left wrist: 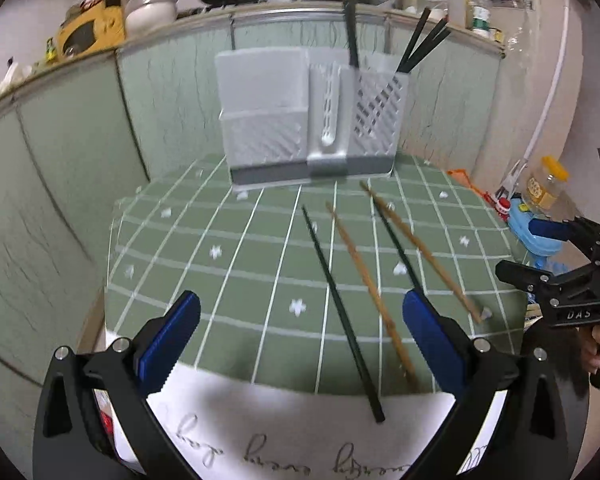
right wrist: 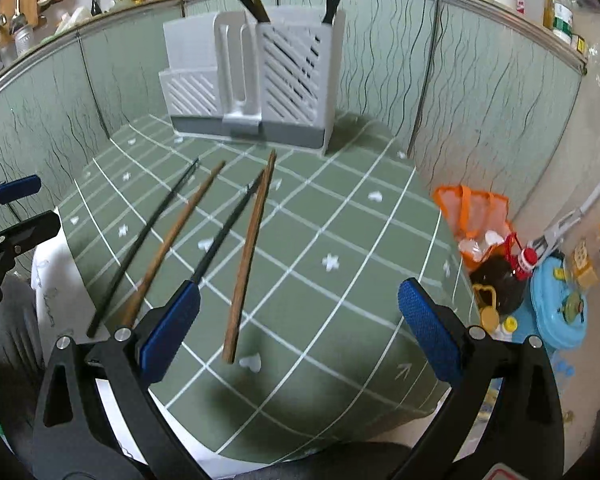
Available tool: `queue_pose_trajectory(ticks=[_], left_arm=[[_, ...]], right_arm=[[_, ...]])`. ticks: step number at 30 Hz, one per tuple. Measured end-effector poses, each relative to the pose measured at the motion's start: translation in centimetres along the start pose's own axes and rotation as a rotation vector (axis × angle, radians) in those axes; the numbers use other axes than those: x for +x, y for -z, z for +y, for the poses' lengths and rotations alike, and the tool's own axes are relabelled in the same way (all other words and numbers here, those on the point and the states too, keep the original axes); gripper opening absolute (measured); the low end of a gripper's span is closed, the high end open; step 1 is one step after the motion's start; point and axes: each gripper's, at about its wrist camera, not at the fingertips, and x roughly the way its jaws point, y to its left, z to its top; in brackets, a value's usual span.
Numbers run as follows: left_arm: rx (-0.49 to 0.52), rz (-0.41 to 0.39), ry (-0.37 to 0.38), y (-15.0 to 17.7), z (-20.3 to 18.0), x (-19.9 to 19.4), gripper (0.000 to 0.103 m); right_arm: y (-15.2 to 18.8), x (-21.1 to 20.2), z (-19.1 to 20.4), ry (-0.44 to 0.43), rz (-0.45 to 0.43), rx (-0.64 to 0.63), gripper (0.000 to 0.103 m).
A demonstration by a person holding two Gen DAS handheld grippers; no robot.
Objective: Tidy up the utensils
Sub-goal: 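Withdraw both tools from the holder back over the remaining chopsticks, then close the left tool on a black chopstick while the right tool grips a bamboo one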
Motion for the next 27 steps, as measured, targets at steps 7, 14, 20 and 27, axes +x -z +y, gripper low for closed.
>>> queue_pose_trajectory(ticks=[7, 14, 20, 27], left_arm=[[-0.018, 0.029, -0.048, 2.6, 0.0, 0.8, 0.099], [-0.049, 0.046, -0.048, 4.7, -0.1, 1.2, 0.099], [-0.043, 0.059, -0.050, 5.7, -0.6, 1.7, 0.098], [-0.012, 0.099, -0.036, 6.6, -2.2, 2.7, 0.080]], right_arm=[[1.7, 1.1, 0.7, 0.020, 0.026, -0.011, 0.095], [2.5, 2.3, 1.4, 0.036, 0.054, -0.016, 0.089], [3.0, 3.0, 2.1, 0.042, 0.071, -0.033, 0.078], [3.5, 3.2, 2.7, 0.029, 0.074, -0.034, 0.057]])
